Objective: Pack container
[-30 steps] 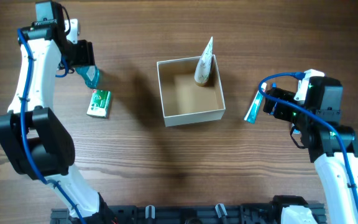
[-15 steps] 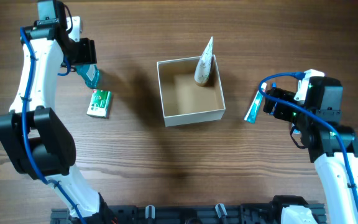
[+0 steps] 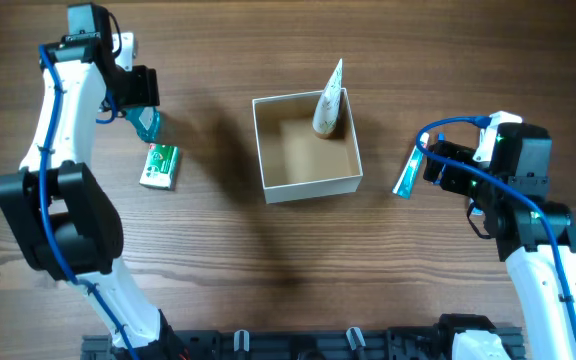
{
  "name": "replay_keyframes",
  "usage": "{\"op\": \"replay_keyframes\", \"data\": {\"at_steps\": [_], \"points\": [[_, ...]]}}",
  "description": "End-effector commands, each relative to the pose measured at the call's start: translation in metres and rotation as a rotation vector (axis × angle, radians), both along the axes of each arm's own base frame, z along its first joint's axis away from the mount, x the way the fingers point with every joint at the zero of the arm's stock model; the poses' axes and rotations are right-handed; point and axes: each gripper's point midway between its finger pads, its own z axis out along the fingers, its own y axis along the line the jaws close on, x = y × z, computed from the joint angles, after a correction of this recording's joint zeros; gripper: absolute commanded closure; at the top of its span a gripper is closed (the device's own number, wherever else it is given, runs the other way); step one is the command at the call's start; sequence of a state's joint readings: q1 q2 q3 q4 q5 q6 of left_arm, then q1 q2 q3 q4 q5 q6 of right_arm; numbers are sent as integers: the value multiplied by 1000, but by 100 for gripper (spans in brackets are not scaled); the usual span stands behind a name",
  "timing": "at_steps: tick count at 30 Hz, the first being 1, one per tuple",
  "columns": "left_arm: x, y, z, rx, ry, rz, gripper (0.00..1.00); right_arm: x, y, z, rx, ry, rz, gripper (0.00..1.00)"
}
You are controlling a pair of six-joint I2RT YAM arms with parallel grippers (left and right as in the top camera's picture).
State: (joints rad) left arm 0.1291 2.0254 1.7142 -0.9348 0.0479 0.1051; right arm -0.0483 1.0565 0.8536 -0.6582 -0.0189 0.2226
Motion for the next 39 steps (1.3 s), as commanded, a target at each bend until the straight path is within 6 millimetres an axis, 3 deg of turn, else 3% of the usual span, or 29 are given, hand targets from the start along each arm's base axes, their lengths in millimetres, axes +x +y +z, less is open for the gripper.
{"op": "replay_keyframes", "data": {"at_steps": [1, 8, 14, 21, 26, 30, 34, 39], "points": [[3, -6, 1, -18, -8, -29, 35, 5, 2, 8, 13, -20, -4, 0], [2, -5, 1, -18, -7, -29, 58, 5, 2, 8, 11, -20, -2, 0], [3, -5, 1, -18, -8, -29, 67, 5, 2, 8, 11, -20, -2, 0], [3, -4, 1, -10, -9, -26, 87, 5, 2, 8, 11, -20, -2, 0], [3, -2, 5, 5, -16, -21, 92, 5, 2, 8, 11, -20, -2, 0], [3, -2, 25, 3, -59, -4, 96, 5, 2, 8, 11, -20, -3, 0], [0, -11, 57, -10, -124, 18, 96, 5, 2, 8, 11, -20, -2, 0], [-15, -46, 101, -23, -194, -24, 96, 5, 2, 8, 12, -20, -2, 0]]}}
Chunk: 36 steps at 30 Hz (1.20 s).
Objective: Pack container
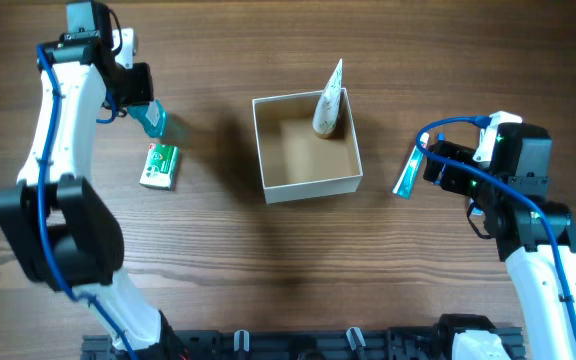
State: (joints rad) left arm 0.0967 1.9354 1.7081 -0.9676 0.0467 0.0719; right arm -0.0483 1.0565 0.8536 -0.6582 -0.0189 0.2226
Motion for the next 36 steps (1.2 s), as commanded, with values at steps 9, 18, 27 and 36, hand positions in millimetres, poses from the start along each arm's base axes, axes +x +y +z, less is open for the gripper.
{"op": "replay_keyframes", "data": {"at_steps": [9, 18, 27, 36], "points": [[-46, -147, 122, -117, -235, -149, 96, 5, 2, 8, 12, -20, -3, 0], [-72, -216, 124, -179, -221, -148, 96, 5, 2, 8, 12, -20, -2, 0], [-66, -228, 86, -145, -134, -132, 96, 5, 2, 8, 12, -20, -3, 0], [-42, -240, 46, -129, -99, -131, 96, 4, 2, 8, 12, -19, -3, 0]]}}
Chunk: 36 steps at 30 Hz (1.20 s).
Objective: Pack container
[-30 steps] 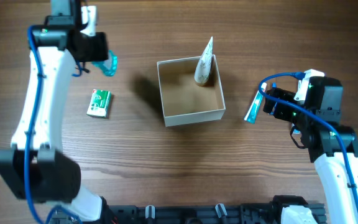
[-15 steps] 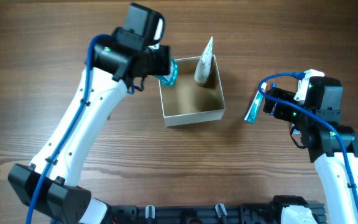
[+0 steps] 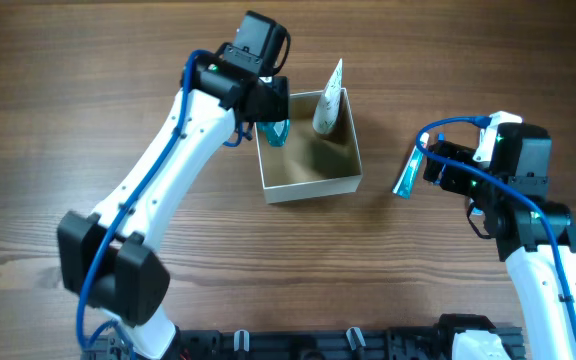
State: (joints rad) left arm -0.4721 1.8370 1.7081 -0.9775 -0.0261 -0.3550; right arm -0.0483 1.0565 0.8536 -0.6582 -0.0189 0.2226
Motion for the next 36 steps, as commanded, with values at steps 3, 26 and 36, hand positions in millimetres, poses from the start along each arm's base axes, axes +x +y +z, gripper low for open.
{"op": "replay_keyframes", "data": {"at_steps": [3, 26, 36], "points": [[18, -7, 2, -20, -55, 20, 96, 4, 2, 8, 12, -19, -3, 0], [34, -45, -28, -36, -79, -32, 51, 5, 2, 8, 12, -20, -2, 0], [34, -45, -28, -36, -79, -33, 49, 5, 2, 8, 12, -20, -3, 0]]}}
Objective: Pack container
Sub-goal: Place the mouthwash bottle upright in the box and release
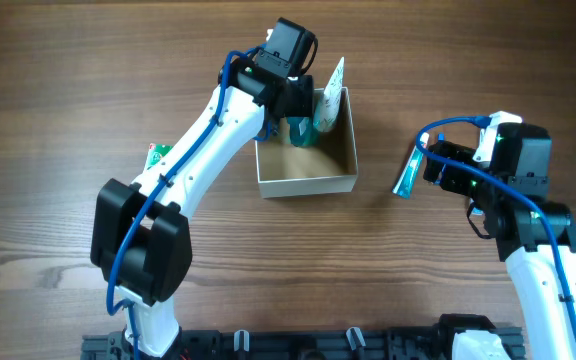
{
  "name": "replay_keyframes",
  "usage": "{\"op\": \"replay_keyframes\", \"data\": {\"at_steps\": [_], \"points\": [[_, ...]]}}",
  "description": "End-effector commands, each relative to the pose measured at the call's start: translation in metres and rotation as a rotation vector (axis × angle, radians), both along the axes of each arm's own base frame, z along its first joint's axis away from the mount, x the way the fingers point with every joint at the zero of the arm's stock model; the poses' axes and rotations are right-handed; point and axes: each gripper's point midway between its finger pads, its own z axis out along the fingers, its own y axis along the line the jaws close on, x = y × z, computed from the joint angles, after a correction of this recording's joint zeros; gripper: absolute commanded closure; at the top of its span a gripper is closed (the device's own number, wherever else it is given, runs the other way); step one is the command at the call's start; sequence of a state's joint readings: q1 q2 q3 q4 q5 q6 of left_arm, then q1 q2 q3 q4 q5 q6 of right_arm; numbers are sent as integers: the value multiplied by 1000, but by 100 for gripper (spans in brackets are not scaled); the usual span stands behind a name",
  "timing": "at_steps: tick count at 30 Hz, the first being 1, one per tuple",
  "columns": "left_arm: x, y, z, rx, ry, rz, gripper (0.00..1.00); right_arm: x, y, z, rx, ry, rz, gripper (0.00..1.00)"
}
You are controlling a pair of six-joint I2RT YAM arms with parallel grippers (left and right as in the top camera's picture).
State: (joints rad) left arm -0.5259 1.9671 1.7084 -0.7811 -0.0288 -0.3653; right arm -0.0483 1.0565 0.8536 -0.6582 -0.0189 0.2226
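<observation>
An open white cardboard box (pixel 308 184) sits at mid-table. A cream pointed pouch (pixel 332 92) leans in its back right corner. My left gripper (pixel 299 128) reaches into the back of the box, shut on a small teal item (pixel 301 134). A green packet (pixel 156 153) lies on the table to the left, mostly hidden under the left arm. Right of the box, my right gripper (pixel 420 165) hangs shut on a thin blue-green sachet (pixel 407 172) that points down toward the table.
The left arm (pixel 208 130) stretches diagonally across the left half of the table to the box. A black rack (pixel 298 345) runs along the front edge. Bare wood surrounds the box.
My left gripper moved with the teal item from the box's back left corner to the back middle, beside the cream pouch. The right arm has not moved.
My left gripper held the teal item at the far left, above the green packet, at the first two moments. It then stood over the box's back left corner, and now it is inside the box's back. The right gripper kept its sachet still throughout.
</observation>
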Motion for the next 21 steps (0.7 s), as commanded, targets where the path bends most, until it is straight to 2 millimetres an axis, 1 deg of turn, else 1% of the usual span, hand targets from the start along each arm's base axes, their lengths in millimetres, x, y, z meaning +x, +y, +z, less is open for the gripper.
{"op": "replay_keyframes", "data": {"at_steps": [1, 3, 6, 9, 14, 16, 21], "points": [[3, 0, 9, -3, -22, 11, 49, 5, 2, 8, 12, -20, -3, 0], [3, 1, 10, -5, -25, 11, 49, 4, 2, 8, 12, -19, -3, 0], [2, 1, 20, -15, -42, 11, 50, 4, 2, 8, 12, -17, -2, 0], [1, 2, 34, -30, -68, 12, 48, 4, 2, 8, 12, -17, -2, 0], [-4, 5, 69, -66, -131, 12, 48, 4, 2, 8, 12, -17, -2, 0], [-6, 6, 80, -77, -153, 9, 47, 4, 2, 8, 12, -17, -3, 0], [-11, 11, 100, -75, -196, -6, 47, 4, 2, 8, 12, -17, -3, 0]]}}
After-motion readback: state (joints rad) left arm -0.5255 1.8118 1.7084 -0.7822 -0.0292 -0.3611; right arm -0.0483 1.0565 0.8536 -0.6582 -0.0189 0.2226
